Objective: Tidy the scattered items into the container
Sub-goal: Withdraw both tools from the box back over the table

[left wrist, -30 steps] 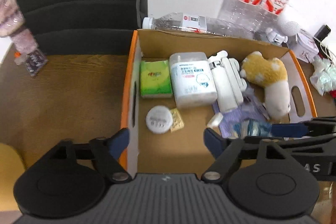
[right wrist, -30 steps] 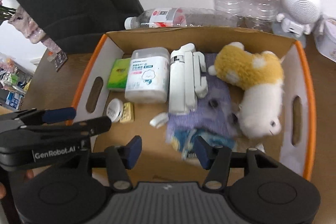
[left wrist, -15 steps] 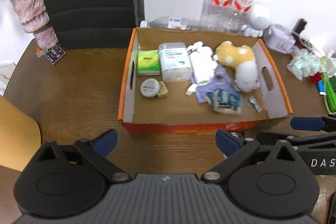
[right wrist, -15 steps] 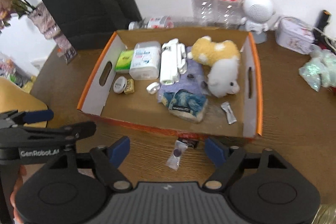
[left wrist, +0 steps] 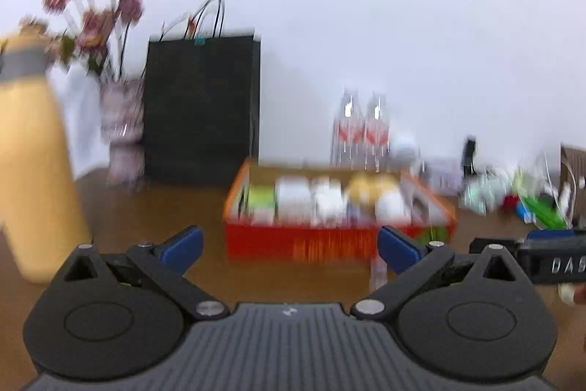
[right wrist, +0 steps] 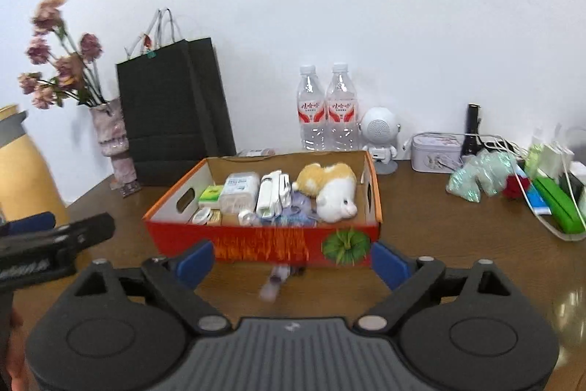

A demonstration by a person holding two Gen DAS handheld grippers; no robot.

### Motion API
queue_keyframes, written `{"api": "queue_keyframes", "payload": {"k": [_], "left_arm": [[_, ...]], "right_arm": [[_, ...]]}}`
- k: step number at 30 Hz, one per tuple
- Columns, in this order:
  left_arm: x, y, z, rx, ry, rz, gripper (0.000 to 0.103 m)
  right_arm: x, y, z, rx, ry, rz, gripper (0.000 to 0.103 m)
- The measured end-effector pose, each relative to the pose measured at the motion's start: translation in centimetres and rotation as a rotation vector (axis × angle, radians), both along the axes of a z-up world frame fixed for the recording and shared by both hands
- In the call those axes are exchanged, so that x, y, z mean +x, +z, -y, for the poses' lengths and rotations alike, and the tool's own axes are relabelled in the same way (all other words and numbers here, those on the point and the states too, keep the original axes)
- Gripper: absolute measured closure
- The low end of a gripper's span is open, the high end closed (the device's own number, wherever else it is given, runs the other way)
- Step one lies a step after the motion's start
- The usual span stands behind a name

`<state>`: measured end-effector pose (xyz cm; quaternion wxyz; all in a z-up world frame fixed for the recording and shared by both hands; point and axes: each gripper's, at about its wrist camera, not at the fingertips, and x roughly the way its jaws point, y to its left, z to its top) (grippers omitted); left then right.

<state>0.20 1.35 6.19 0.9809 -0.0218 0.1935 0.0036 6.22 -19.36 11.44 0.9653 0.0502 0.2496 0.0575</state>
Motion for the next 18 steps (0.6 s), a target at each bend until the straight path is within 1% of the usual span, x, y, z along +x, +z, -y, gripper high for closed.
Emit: {"api": "queue_keyframes", "payload": {"k": [2, 4, 6, 8, 10, 14, 17, 18], "left_arm": [[-1.9, -2.4, -0.4, -0.02, 0.025, -0.067, 0.0], [-3.4, -3.9, -0.9, -0.038, 0.038, -0.103, 0.0], [-4.1, -4.9, -0.9, -0.009, 0.022, -0.151, 0.0], [-4.3, -5.5, -0.4, 0.05, 0.003, -0.186, 0.0], [-4.3, -6.0, 0.0, 0.072, -0.012, -0.202, 0.0], [-3.4, -7.1, 0.4, 0.086, -0.03, -0.286, 0.0], [-3.6, -7.6, 0.1, 0.062, -0.036, -0.302, 0.0], [-3.7, -7.6, -0.1, 0.051, -0.036, -0.305, 0.0]], "right_arm": [[-1.8, -2.3, 0.0, -0.004, -0.015, -0.06, 0.005], [-3.7, -4.3, -0.2, -0.006, -0.038, -0.091, 0.005], [-5.4, -5.8, -0.6, -0.019, -0.021, -0.105, 0.005], [-6.4, -6.8, -1.0, -0.022, -0.004, -0.119, 0.005], [-6.8, -7.6, -1.2, -0.011, 0.002, -0.148, 0.005], [-8.0, -8.7, -1.9, -0.032, -0.007, -0.18, 0.005], [-8.7, -9.5, -2.3, -0.075, -0.036, -0.182, 0.004], [-8.9, -9.7, -2.4, -0.091, -0.036, -0.182, 0.003]]}}
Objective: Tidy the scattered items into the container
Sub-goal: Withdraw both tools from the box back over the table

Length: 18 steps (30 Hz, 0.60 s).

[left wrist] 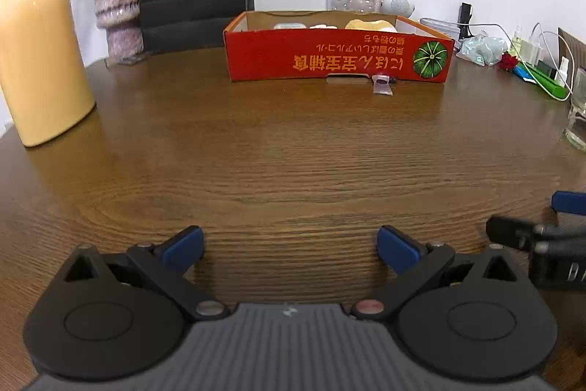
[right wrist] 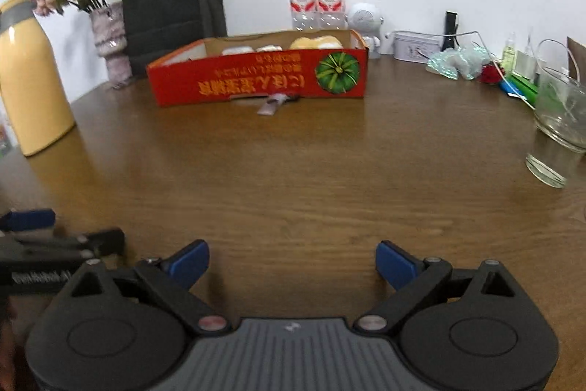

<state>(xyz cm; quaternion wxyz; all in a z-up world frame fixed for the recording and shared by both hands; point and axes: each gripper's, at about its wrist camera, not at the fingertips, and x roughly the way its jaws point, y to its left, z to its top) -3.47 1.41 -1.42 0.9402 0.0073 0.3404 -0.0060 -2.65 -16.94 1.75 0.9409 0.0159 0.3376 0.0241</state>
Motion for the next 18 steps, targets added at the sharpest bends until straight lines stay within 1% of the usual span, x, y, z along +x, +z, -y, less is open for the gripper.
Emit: {"api": "queue_keyframes", "payload": {"k": [5, 18], "left_arm": [[-0.33, -0.03, -0.1, -0.001, 0.002, -0.002, 0.0], [-0.2, -0.01, -0.14, -0.002, 0.001, -0.004, 0.0]], "right_arm": [[-0.02, -0.28, -0.54, -0.038, 0.015, -0.014, 0.0], [0.55, -0.18, -0.53, -0.036, 0.018, -0.016, 0.0]]}}
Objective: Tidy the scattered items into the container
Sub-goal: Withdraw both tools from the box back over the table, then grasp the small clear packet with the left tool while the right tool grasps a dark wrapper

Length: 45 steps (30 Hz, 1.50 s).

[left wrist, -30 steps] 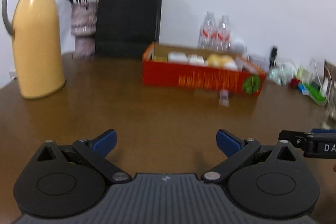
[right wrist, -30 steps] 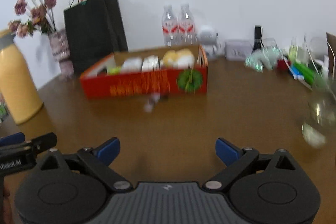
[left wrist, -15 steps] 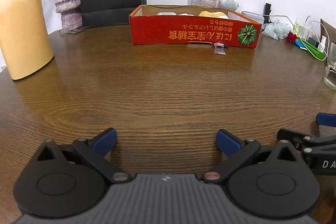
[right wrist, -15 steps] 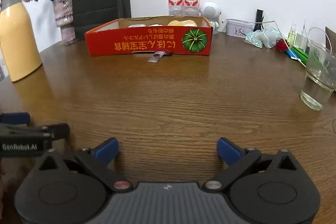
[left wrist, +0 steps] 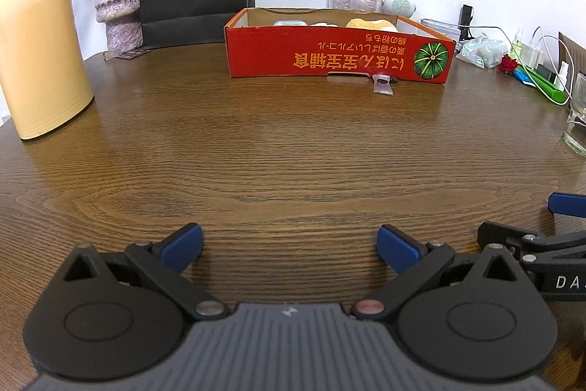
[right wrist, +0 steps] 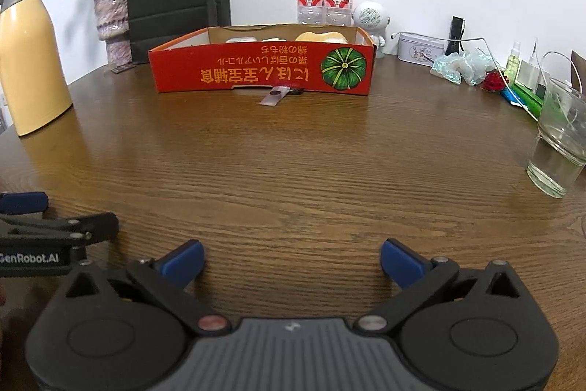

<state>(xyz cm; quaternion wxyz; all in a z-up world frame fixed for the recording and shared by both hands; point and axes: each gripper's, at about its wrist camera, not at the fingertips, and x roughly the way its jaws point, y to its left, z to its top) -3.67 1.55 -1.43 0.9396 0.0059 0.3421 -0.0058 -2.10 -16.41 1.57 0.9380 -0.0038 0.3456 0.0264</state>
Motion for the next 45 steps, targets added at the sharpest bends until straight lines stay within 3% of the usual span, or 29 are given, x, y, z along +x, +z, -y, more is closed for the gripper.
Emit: {"api": "queue_keyframes", "payload": {"k": [9, 13, 16, 18, 20, 22, 24, 26, 27, 29, 31, 34, 39, 43, 45], "left_arm": [[0.0, 0.1, 0.0, 0.001, -0.004, -0.001, 0.0], [2.6, 1.5, 1.4, 0.089, -0.16, -0.012, 0.0], [6.2, 4.1, 1.7, -0.02, -0.223, 0.071, 0.0], [10.3, 4.6, 3.0, -0.047, -0.28, 0.072, 0.009], [14.6, 3.9, 4.8, -0.01, -0.269, 0.036, 0.046], [18.4, 2.8, 6.2, -0.019, -0.253, -0.02, 0.059], [20.9, 1.8, 6.9, -0.069, -0.265, -0.07, 0.059], [21.9, 1.4, 7.3, -0.11, -0.286, -0.061, 0.055], [22.2, 1.2, 7.4, -0.113, -0.3, -0.056, 0.056], [22.3, 1.0, 7.9, -0.068, -0.297, -0.036, 0.085], [22.0, 0.9, 7.7, -0.047, -0.302, -0.028, 0.087], [20.5, 1.1, 5.5, -0.094, -0.287, -0.024, 0.088], [14.7, 1.3, -0.1, -0.083, -0.207, 0.004, 0.088], [12.9, 0.9, -3.5, -0.129, -0.109, 0.041, 0.088], [12.8, 0.9, -4.4, -0.151, -0.058, 0.047, 0.088]], "right_arm": [[0.1, 0.0, 0.0, 0.001, 0.002, 0.0, 0.0], [1.4, 1.0, 1.7, 0.088, 0.059, -0.02, 0.001], [2.9, 3.3, 4.8, 0.178, -0.012, 0.034, 0.0], [3.8, 4.6, 6.9, 0.209, -0.083, 0.061, 0.0], [4.5, 4.9, 8.3, 0.258, -0.121, 0.053, 0.0], [4.9, 4.5, 9.3, 0.325, -0.128, 0.028, 0.0], [4.9, 3.9, 9.4, 0.337, -0.109, 0.003, 0.0], [4.8, 3.1, 9.2, 0.317, -0.097, -0.005, 0.0], [4.9, 2.8, 9.2, 0.31, -0.091, -0.009, 0.0], [5.8, 2.3, 9.1, 0.297, -0.077, -0.022, 0.0], [7.2, 1.8, 8.8, 0.281, -0.063, -0.032, 0.0], [9.8, 1.2, 8.2, 0.254, -0.041, -0.046, 0.002], [14.1, 1.2, 5.3, 0.167, 0.083, -0.023, 0.008], [19.2, 1.3, 2.3, 0.129, 0.131, 0.016, 0.009], [21.7, 1.1, 1.1, 0.106, 0.079, 0.008, 0.025]]}}
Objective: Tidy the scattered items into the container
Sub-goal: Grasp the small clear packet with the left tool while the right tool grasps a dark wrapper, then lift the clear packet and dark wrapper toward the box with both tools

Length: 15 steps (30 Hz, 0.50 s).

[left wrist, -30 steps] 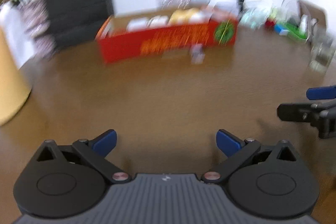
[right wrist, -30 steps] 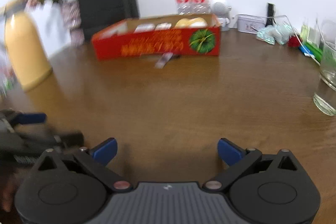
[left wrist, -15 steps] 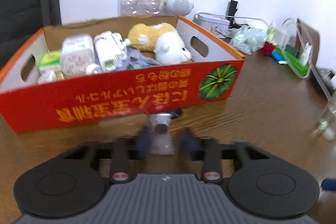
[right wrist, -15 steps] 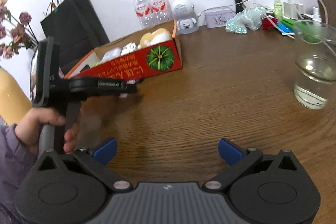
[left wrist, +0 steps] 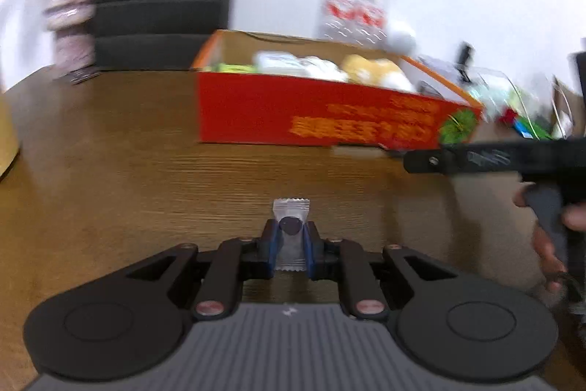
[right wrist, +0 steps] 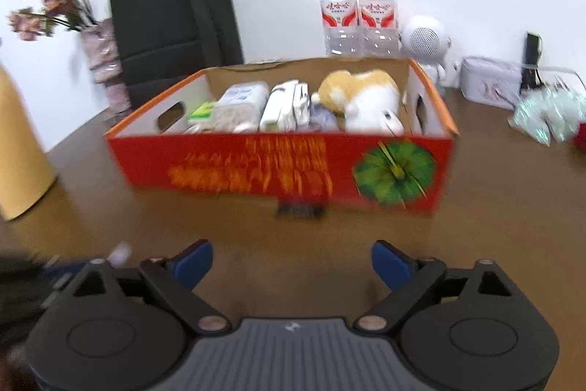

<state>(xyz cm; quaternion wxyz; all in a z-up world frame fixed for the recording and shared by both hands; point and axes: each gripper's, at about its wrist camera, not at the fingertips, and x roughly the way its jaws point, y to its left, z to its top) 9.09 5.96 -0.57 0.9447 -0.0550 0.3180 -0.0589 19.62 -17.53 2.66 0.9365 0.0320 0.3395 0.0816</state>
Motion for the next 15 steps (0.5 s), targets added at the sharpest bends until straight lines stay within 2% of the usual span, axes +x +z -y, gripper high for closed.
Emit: {"api": "queue_keyframes", "payload": {"k": [3, 5, 7, 8, 15], "left_arm": [[-0.2, 0.3, 0.3, 0.048, 0.014, 0.014, 0.088], [-0.6, 0.4, 0.6, 0.053, -0.011, 0.025, 0.088], [-0.7, 0.4, 0.8, 0.051, -0.029, 0.024, 0.088], [-0.7, 0.4, 0.9, 0.05, -0.032, 0.022, 0.088], [-1.1, 0.6, 0.8, 0.05, -0.031, 0.033, 0.088]], "right_arm": [[2.5, -0.5, -1.5, -0.009, -0.102, -0.031, 0.037], [3.1, -0.9, -3.1, -0.104, -0.13, -0.003, 0.044], [2.6, -1.1, -3.7, -0.111, -0.128, 0.028, 0.063], [2.3, -1.2, -3.9, -0.114, -0.116, 0.038, 0.076], [-0.7, -1.1, -2.5, -0.097, -0.055, 0.057, 0.077]]}}
